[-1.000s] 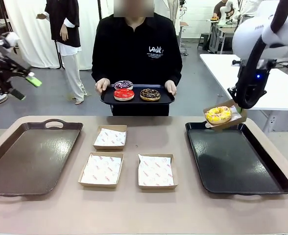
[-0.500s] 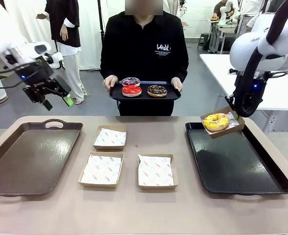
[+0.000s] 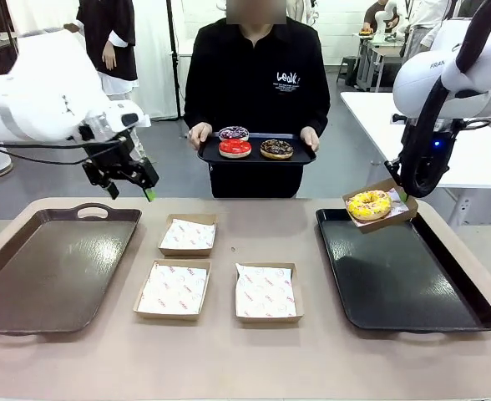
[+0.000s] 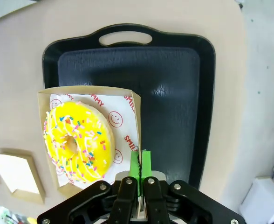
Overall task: Individually package the donuts and arrange them on the tray.
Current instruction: Place the picked Paper togo box on the Handle tray while simultaneously picking up another Paper togo box from the table with the other hand.
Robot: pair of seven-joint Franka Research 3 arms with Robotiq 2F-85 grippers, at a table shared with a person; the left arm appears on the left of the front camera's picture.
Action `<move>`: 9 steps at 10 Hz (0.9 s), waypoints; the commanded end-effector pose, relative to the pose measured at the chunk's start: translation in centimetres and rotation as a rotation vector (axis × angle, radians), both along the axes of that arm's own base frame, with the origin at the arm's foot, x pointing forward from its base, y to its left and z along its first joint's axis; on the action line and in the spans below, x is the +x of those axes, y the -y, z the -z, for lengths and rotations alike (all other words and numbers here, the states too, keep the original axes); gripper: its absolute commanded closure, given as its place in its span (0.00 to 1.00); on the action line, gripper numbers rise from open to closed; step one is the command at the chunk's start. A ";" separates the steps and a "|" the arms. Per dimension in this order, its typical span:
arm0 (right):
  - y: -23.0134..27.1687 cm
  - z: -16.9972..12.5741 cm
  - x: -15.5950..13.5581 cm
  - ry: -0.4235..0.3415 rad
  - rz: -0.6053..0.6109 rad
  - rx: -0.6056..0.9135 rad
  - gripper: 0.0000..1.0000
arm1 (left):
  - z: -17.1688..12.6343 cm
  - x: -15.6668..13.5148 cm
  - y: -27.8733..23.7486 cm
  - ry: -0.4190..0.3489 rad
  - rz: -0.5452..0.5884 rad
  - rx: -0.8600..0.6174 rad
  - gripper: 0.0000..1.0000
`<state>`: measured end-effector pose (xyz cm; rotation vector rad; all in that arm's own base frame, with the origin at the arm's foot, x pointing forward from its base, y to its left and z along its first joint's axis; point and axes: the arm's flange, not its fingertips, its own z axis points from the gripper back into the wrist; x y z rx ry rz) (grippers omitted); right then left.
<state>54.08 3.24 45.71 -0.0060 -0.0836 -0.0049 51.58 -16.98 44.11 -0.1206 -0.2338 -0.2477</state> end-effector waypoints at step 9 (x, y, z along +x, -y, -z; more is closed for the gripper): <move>0.1 -0.2 -0.1 -0.007 0.016 -0.002 0.99 | 2.8 0.9 2.3 0.016 -0.067 0.026 0.00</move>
